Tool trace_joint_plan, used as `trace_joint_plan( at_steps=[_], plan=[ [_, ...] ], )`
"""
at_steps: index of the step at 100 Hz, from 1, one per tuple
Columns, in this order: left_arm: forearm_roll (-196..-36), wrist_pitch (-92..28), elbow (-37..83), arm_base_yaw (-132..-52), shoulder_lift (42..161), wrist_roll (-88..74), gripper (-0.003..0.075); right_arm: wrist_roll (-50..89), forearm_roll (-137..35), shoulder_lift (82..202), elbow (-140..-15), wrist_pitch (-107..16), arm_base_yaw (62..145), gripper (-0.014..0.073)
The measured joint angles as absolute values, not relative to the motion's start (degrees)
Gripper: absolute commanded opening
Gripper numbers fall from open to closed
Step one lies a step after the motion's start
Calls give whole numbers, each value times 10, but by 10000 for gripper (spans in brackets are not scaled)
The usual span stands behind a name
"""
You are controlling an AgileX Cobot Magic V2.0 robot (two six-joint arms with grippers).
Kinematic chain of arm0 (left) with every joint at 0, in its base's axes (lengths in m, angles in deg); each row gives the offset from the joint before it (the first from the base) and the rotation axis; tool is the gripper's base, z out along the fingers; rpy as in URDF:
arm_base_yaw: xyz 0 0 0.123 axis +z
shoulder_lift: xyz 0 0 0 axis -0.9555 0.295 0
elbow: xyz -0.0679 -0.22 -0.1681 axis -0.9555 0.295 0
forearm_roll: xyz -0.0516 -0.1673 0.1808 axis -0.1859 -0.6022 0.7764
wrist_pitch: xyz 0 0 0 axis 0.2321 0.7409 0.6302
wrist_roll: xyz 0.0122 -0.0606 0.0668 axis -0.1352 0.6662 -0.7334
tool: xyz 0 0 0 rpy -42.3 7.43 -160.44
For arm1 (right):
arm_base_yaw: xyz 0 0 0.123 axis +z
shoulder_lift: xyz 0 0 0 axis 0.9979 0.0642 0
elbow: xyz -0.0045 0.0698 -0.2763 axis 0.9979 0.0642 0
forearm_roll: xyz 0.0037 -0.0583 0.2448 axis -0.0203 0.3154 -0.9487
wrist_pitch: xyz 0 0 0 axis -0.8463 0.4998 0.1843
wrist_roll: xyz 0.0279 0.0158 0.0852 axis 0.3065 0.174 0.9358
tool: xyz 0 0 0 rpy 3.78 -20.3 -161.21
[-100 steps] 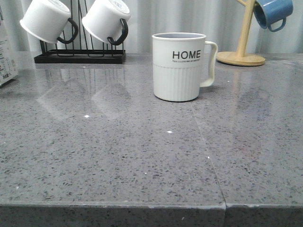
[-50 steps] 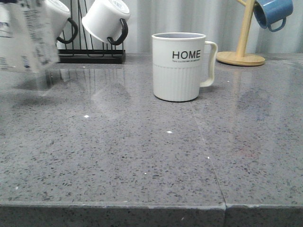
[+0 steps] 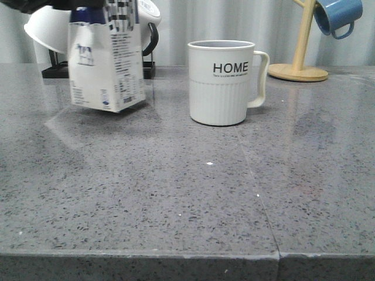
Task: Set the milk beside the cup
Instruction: 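Carry the milk carton beside the HOME mug and lower it, then open the left gripper and withdraw it upward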
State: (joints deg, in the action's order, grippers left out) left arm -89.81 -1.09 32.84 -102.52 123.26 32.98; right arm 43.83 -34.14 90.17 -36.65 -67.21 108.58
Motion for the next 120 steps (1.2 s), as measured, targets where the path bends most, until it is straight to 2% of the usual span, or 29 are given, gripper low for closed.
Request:
trace_joint_plan(
  at_steps=[49,56,68,75,120],
  plan=[
    [-911,20,310,-1074,1275,330,281,438,-341,902,-366,-672,1086,-58],
    [-912,20,310,-1074,1276,330,330,438,-341,902,-366,-672,1086,-58],
    [-912,20,310,-1074,1276,330,498,438,-341,902,-366,-672,1086,-58],
    [-920,21,310,-1074,1276,330,541,438,-341,902,-366,-672,1086,-58],
    [-950,19,312,-1074,1273,330,536,438,-341,902,-366,-672,1086,-58]
  ],
)
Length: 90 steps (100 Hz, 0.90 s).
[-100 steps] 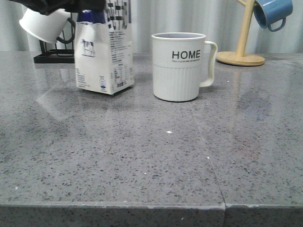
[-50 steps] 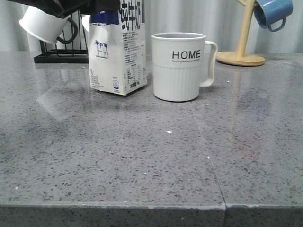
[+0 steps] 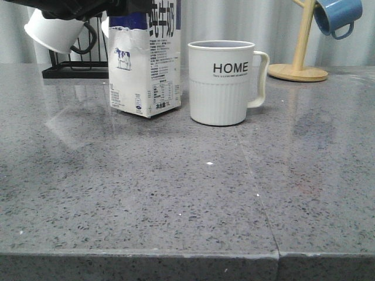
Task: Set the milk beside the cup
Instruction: 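Open the left gripper and withdraw it upward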
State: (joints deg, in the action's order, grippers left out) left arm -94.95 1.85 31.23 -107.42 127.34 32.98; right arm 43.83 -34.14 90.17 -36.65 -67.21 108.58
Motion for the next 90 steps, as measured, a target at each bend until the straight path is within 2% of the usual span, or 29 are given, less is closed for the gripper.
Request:
trace_joint_plan(
  at_steps=[24,34,41,48,55,56,70,90],
  plan=[
    [-941,17,364,-1074,1221,326,531,438,-341,902,-366,-672,1086,-58],
    [-933,17,386,-1074,1188,326,493,438,-341,902,-366,-672,1086,-58],
    [-931,17,399,-1074,1165,325,433,438,-341,902,-366,-672,1086,-58],
    [-930,17,411,-1073,1142,325,340,438,-341,902,-366,-672,1086,-58],
    [-927,15,422,-1064,1120,325,225,438,-341,902,-366,-672,1086,-58],
    [-928,15,424,-1061,1118,325,189,438,-341,902,-366,-672,1086,-58],
    [-928,-11,439,-1026,1078,325,-20,438,-341,902,-366,-672,1086,-58],
    [-928,-61,463,-966,1016,325,-20,438,-341,902,-366,-672,1086,-58]
  ],
)
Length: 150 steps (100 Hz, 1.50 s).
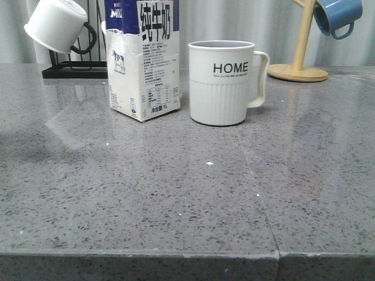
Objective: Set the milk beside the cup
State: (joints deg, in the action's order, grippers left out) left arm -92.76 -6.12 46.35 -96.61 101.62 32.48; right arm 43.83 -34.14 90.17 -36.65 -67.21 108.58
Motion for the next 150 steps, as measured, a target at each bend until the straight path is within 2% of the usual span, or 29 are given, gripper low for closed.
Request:
trace_joint_plan(
  at_steps=[50,78,150],
  plan=[
    [-928,-113,615,-806,793,325,-20,438,-341,902,-366,-672,1086,-58],
    [-927,-170,675,-744,675,325,-20,438,-341,902,-366,-672,1086,-58],
    [-910,-190,747,-727,539,325,-20,438,-341,902,-366,-672,1086,-58]
  ],
)
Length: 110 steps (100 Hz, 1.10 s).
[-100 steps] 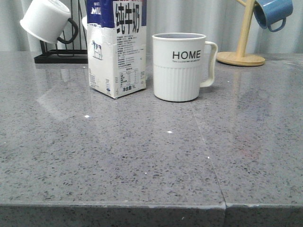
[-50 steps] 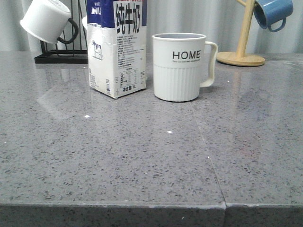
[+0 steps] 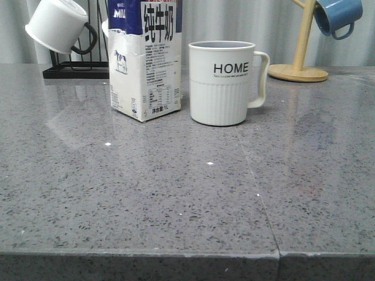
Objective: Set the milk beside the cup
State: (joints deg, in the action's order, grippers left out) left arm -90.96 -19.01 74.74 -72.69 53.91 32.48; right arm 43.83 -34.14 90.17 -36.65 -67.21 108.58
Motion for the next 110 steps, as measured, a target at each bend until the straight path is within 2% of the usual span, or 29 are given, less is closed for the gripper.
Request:
trace_joint_plan(
  at_steps=[31,67,110],
  plan=[
    [-898,-138,796,-727,454,325,-20,438,-341,902,-366,-672,1086,-58],
    [-898,-284,797,-727,436,325,-20,438,-341,902,-366,-673,1086,-58],
    [-898,-293,797,-727,436,325,-20,438,-341,902,-366,-673,1086,-58]
  ],
)
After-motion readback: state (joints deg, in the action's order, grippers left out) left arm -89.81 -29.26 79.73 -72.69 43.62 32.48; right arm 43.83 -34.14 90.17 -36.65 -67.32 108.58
